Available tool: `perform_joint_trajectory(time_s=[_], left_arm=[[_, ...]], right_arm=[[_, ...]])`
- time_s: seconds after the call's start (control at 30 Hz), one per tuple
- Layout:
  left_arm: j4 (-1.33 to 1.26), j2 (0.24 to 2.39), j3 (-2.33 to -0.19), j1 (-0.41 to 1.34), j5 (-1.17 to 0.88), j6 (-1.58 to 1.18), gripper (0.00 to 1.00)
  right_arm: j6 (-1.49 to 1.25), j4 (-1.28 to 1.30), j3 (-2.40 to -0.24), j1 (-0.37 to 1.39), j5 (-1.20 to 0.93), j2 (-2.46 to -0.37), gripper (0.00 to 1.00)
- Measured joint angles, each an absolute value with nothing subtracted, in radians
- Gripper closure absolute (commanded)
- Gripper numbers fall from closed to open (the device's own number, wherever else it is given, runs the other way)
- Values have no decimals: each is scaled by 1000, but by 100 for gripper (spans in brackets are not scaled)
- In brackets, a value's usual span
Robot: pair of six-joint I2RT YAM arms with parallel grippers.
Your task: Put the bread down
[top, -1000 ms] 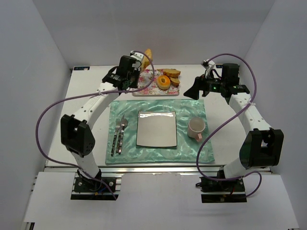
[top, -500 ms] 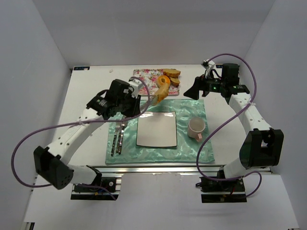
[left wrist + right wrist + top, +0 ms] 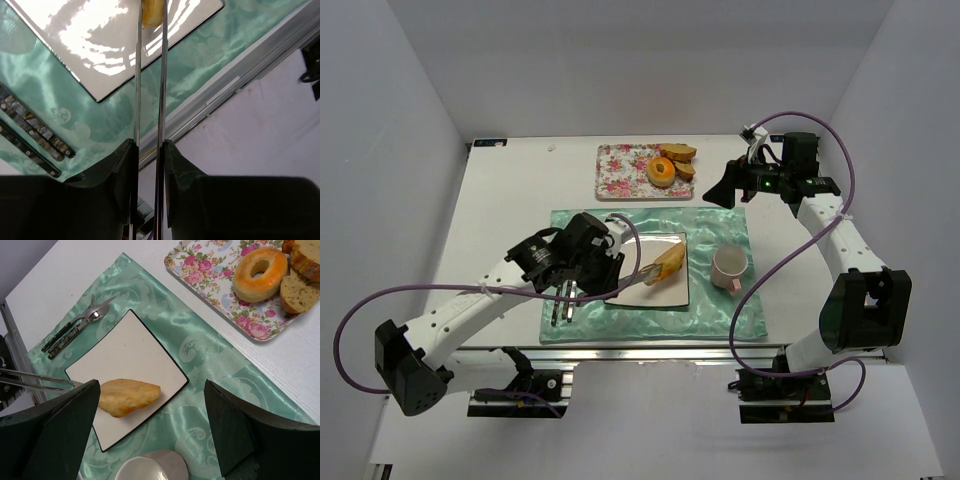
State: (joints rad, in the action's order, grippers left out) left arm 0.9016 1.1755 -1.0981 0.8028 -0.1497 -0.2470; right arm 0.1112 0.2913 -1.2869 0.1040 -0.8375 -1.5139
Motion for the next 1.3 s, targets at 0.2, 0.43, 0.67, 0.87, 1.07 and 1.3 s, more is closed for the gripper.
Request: perform_joint_trajectory(time_s=[0.2, 0.43, 0.67, 0.87, 1.07, 1.3], left_arm=[[915, 1177, -1055, 809, -86, -257, 90], [928, 1175, -1053, 825, -73, -260, 53], [951, 1156, -1053, 827, -86, -260, 42], [972, 1143, -1054, 828, -106, -252, 41], [1025, 1137, -1097, 828, -99, -242, 53], [1017, 1079, -1172, 828, -17, -276, 66]], right_arm=[[112, 297, -1287, 104, -836, -1506, 11], [113, 296, -1287, 104, -834, -1496, 11], [112, 296, -1287, 104, -834, -1496, 11], [112, 296, -1287, 104, -834, -1496, 11], [112, 296, -1287, 104, -834, -1496, 11], [112, 296, -1287, 104, -834, -1496, 11]])
